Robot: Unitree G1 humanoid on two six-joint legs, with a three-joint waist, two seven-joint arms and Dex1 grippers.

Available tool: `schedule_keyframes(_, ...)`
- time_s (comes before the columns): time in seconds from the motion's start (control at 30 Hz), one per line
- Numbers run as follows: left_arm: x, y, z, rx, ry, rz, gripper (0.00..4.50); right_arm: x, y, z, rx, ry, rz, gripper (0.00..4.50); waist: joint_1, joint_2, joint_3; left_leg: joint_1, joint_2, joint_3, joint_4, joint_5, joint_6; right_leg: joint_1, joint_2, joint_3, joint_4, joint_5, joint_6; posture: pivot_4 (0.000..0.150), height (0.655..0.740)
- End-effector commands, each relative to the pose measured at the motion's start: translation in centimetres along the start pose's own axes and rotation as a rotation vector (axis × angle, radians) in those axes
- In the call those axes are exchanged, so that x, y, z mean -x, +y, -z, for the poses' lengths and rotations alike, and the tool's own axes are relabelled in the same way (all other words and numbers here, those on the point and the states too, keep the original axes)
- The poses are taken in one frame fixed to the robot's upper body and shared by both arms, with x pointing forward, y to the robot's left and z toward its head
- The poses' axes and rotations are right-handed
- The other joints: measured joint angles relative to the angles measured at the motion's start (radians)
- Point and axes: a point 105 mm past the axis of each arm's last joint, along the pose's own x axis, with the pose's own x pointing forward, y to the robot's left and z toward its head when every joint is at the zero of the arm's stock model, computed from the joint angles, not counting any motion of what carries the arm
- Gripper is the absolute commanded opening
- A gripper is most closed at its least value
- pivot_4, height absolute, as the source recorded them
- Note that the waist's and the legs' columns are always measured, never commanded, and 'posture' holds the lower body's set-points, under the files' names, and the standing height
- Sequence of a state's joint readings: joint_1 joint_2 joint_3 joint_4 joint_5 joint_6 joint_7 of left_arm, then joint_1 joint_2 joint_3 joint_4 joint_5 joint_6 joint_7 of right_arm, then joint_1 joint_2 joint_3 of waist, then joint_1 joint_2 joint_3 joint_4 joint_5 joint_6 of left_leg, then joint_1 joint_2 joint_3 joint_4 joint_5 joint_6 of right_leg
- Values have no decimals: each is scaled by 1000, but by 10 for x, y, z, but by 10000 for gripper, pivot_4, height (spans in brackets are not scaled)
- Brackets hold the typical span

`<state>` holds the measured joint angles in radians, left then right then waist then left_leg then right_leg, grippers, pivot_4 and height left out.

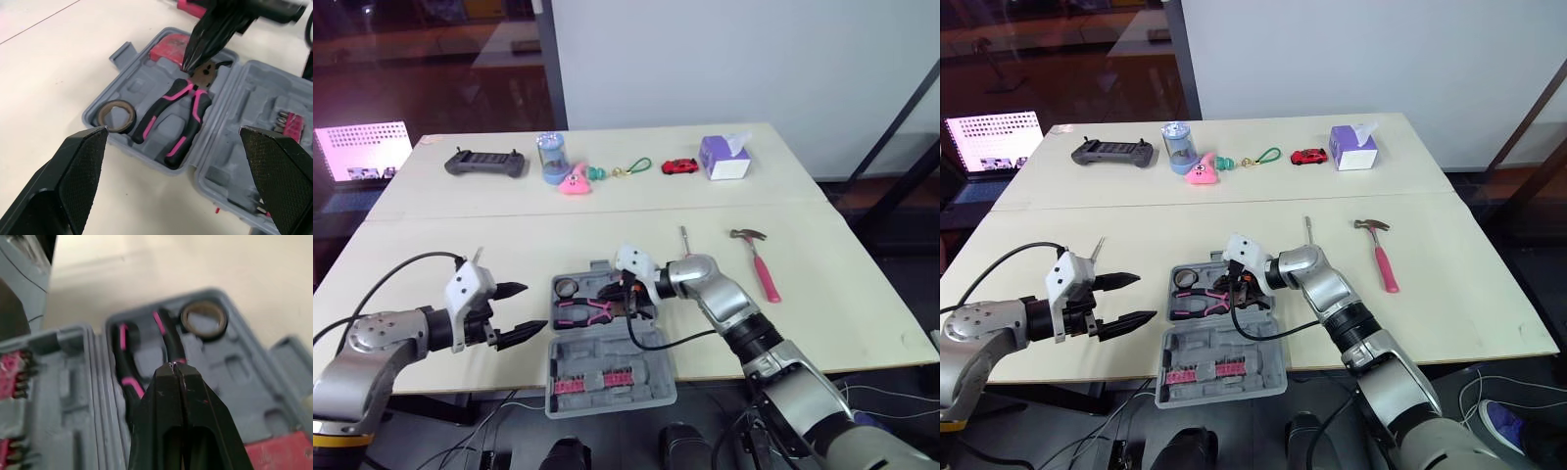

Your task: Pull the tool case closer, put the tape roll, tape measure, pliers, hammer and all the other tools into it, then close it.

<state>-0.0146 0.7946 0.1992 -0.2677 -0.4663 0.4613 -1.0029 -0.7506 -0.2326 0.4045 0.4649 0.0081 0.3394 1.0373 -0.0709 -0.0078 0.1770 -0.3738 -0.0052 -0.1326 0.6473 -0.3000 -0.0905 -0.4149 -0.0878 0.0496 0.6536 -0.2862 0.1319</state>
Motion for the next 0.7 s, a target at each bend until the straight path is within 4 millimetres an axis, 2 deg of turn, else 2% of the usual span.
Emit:
schedule_keyframes(0.03, 3, 0, -3, 7, 4, 11, 45000, -12, 1, 38, -39, 164, 17, 393, -1, 0, 0, 0, 0, 0, 0, 0, 0, 0, 0, 0, 0, 0, 0, 1500, 7400)
schedule_keyframes(0.07, 3, 0, -1, 9, 8, 11, 45000, -14, 3, 51, -68, 210, 20, 393, -2, 1, -1, 0, 0, 0, 0, 0, 0, 0, 0, 0, 0, 0, 0, 1500, 7400)
schedule_keyframes(0.13, 5, 1, 4, 21, 15, 4, 45000, -19, 8, 60, -118, 226, 17, 393, -4, 0, -3, 4, 0, 0, -1, 0, 0, 3, 0, 0, 0, 0, 0, 1500, 7400)
schedule_keyframes(0.23, 8, 0, 14, 25, 46, -4, 45000, -22, 11, 57, -134, 207, 10, 393, -3, 1, -3, 17, 0, 1, -3, -2, 4, 14, 0, 0, -1, -1, -1, 1500, 7400)
schedule_keyframes(0.33, 9, 0, 18, 30, 49, -4, 45000, -20, 7, 53, -118, 197, 29, 393, -1, 1, -4, 21, 1, 0, -3, -3, 6, 18, 1, 0, -1, -1, -2, 1500, 7400)
schedule_keyframes(0.4, 9, 1, 20, 30, 48, -6, 45000, -16, 1, 39, -88, 135, 51, 393, -1, 1, -4, 21, 1, 0, -2, -3, 6, 18, 1, 0, -1, -1, -2, 1500, 7400)
schedule_keyframes(0.5, 10, 4, 18, 43, 27, -18, 45000, 0, -11, -8, -24, -100, 78, 393, 0, 1, -3, 20, 1, 0, -2, -3, 6, 17, 1, 0, 0, -1, -2, 1500, 7400)
schedule_keyframes(0.57, 11, 7, 20, 57, 28, -23, 45000, 18, -15, -30, 77, -203, 98, 393, 3, 1, -2, 16, 1, 0, -2, -3, 6, 13, 1, 0, 0, -1, -1, 1500, 7400)
schedule_keyframes(0.7, 13, 9, 29, 6, 54, -25, 45000, 54, -24, -29, 152, -178, 144, 393, 3, 1, -2, 9, 0, 0, -1, -3, 5, 8, 0, 0, -1, -1, -1, 1500, 7400)
